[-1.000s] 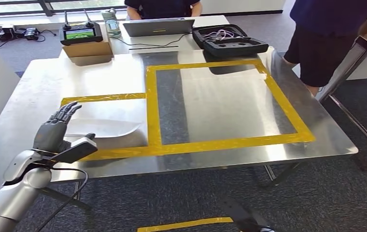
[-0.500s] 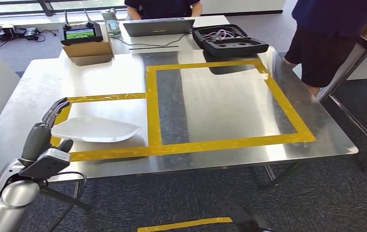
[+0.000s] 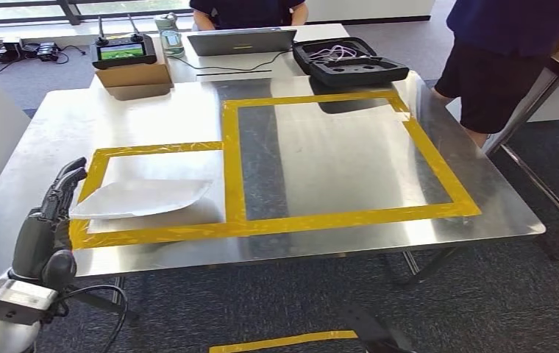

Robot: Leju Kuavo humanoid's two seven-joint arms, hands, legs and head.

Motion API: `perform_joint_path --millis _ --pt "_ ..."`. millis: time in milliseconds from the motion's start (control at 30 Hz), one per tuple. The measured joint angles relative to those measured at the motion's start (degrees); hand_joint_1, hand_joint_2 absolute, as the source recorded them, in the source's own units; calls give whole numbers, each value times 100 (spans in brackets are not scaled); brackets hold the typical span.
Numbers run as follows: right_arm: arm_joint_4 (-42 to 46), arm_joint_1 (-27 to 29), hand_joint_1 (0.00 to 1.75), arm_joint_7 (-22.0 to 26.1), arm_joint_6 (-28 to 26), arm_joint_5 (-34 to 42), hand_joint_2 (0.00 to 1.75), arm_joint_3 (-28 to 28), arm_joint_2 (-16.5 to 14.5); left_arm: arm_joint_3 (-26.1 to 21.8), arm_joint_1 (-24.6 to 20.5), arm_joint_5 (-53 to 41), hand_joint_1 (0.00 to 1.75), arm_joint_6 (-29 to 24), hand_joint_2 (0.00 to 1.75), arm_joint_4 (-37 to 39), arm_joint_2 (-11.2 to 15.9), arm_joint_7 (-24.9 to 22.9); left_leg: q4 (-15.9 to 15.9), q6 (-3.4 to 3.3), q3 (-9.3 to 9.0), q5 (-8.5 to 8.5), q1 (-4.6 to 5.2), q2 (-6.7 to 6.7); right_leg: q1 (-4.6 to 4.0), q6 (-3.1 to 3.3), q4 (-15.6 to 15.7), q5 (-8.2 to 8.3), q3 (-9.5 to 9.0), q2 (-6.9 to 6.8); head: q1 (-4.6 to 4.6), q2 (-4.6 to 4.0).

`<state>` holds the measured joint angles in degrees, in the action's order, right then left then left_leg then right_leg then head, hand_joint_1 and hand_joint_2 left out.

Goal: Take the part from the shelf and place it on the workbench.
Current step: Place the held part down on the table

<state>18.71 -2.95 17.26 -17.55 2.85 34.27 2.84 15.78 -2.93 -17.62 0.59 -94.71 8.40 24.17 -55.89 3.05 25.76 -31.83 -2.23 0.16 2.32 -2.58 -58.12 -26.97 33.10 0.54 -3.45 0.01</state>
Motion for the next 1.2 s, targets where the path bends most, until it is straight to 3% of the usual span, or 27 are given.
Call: perform_joint_path --millis 300,933,1100,1200 --pt "0 116 0 92 -98 146 0 -127 0 394 529 -83 0 48 0 -654 -129 82 0 -6 -1 -4 0 0 0 -1 5 -1 -6 0 0 -1" --pt "0 209 0 141 -266 314 0 -262 -42 803 1018 3 0 -160 0 -1051 -218 108 0 -14 -4 -9 0 0 0 -3 9 -1 -13 -2 0 1" --pt "0 206 0 132 -265 312 0 -273 -73 841 1015 13 0 -211 0 -1034 -189 112 -51 -130 24 -14 31 5 64 -83 81 51 -29 -8 -4 1" --pt "0 194 0 132 -269 308 0 -274 -86 853 1002 13 0 -235 0 -1053 -188 106 182 -238 -80 148 -3 24 45 -134 35 2 -12 -22 4 0"
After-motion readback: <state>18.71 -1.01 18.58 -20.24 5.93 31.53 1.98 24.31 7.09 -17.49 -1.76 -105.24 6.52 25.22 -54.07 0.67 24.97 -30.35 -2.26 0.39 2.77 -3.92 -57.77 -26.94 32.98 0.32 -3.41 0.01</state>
